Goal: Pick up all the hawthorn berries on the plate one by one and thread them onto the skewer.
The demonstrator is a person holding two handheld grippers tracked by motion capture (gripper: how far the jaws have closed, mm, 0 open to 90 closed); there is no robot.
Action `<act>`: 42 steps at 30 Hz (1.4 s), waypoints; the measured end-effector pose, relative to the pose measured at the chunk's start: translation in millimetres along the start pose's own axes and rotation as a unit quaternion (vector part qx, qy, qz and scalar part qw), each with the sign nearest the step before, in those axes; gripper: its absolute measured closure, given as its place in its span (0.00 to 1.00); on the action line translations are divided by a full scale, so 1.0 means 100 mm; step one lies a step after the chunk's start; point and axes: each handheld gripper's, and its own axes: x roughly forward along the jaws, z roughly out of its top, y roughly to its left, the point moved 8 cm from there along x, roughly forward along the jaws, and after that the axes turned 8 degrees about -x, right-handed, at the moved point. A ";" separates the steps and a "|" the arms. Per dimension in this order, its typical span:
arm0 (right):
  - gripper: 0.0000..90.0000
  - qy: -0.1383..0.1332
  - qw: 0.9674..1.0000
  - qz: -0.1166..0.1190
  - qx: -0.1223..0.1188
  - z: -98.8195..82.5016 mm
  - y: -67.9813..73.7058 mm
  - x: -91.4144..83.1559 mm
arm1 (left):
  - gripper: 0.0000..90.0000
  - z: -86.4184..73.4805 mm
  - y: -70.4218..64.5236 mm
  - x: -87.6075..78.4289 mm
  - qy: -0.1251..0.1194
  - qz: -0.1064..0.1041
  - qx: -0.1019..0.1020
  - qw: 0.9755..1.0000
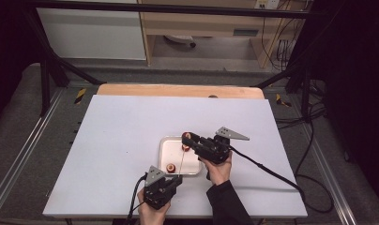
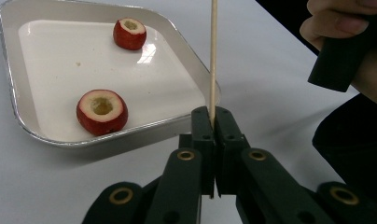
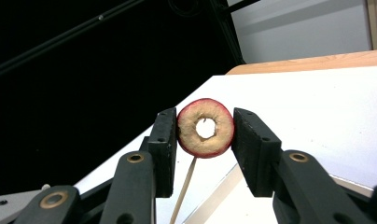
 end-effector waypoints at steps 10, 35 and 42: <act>0.69 0.015 0.999 0.002 -0.036 -0.03 -0.01 -0.01 | 0.98 -0.02 -0.01 0.03 0.011 0.009 0.007 1.000; 0.69 0.002 0.992 -0.013 0.126 -0.02 0.02 0.05 | 0.98 -0.01 -0.05 -0.01 -0.028 0.024 0.022 0.999; 0.69 0.016 0.986 -0.019 0.163 -0.03 -0.02 0.06 | 0.97 0.00 -0.07 -0.02 -0.014 0.025 0.018 0.999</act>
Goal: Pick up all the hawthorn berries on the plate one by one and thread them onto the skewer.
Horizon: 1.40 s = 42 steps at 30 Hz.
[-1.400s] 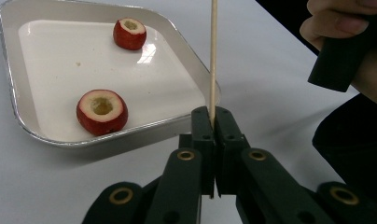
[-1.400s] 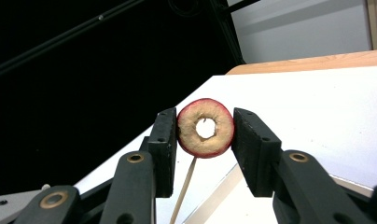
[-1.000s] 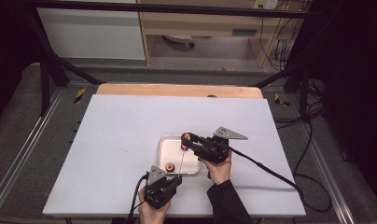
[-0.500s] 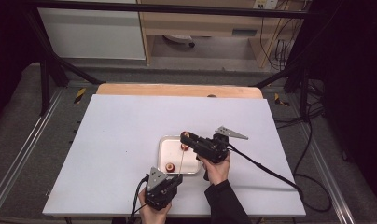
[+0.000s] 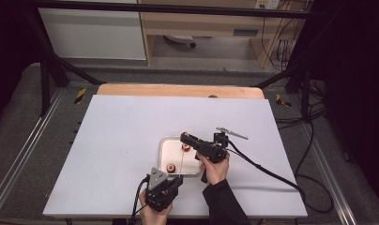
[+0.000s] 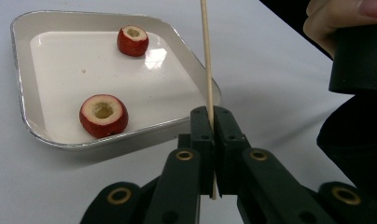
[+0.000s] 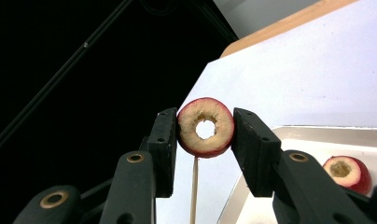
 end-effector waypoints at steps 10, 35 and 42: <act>0.69 0.014 1.000 0.000 -0.019 -0.01 -0.02 0.00 | 0.98 -0.01 0.06 -0.01 0.016 0.008 -0.010 1.000; 0.69 -0.036 0.969 -0.033 -0.242 -0.09 0.05 -0.13 | 0.98 -0.07 -0.06 0.05 0.014 -0.035 -0.055 0.998; 0.69 -0.054 0.972 -0.033 -0.226 -0.11 0.09 -0.11 | 0.98 -0.04 -0.06 0.04 -0.017 -0.033 -0.053 0.998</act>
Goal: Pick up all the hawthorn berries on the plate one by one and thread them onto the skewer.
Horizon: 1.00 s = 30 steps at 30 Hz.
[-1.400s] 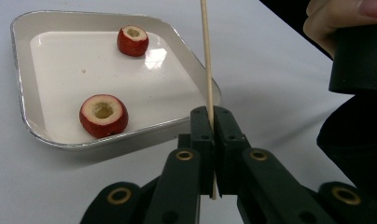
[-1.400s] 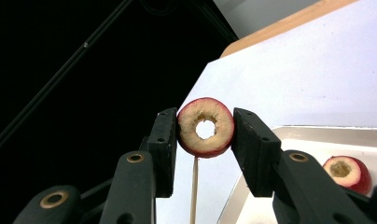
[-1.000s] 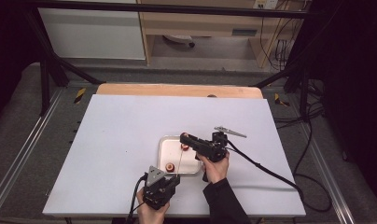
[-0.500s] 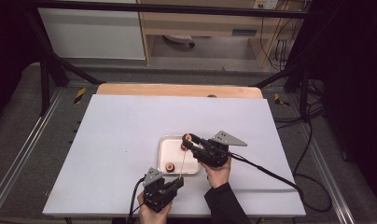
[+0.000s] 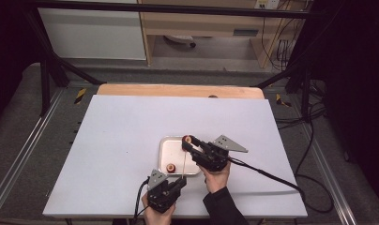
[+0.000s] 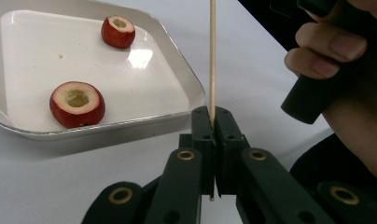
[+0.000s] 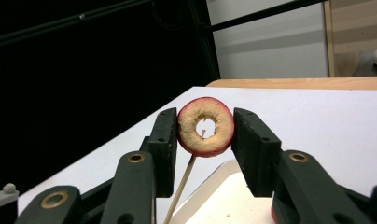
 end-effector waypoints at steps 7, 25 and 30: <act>0.69 0.015 0.999 0.012 0.051 -0.05 0.07 0.01 | 0.98 0.04 0.00 0.01 -0.035 -0.004 -0.007 0.999; 0.69 0.093 0.991 0.065 0.073 -0.34 0.25 -0.01 | 0.98 0.21 0.16 0.02 -0.045 0.010 0.022 0.999; 0.69 0.110 0.988 0.073 0.077 -0.38 0.28 -0.02 | 0.98 0.22 0.17 0.03 -0.041 0.010 0.029 0.999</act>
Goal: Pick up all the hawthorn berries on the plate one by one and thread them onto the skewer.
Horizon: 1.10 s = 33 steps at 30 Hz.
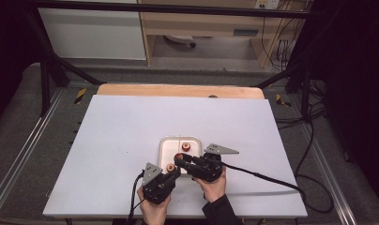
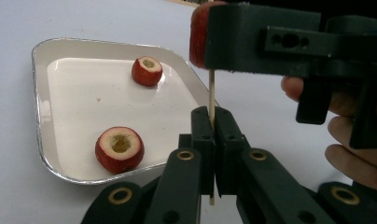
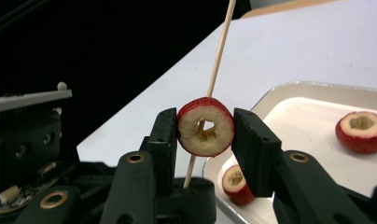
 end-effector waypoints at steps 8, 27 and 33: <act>0.69 0.012 1.000 -0.002 -0.006 -0.02 0.00 -0.02 | 0.98 0.00 0.01 0.01 0.010 -0.001 0.014 1.000; 0.16 0.114 0.988 -0.057 -0.083 0.17 -0.43 -0.15 | 0.98 0.02 0.33 -0.19 0.040 0.034 0.075 0.996; 0.12 0.195 0.970 -0.076 -0.125 0.16 -0.58 -0.12 | 0.98 0.00 0.44 -0.27 0.048 0.031 0.087 0.995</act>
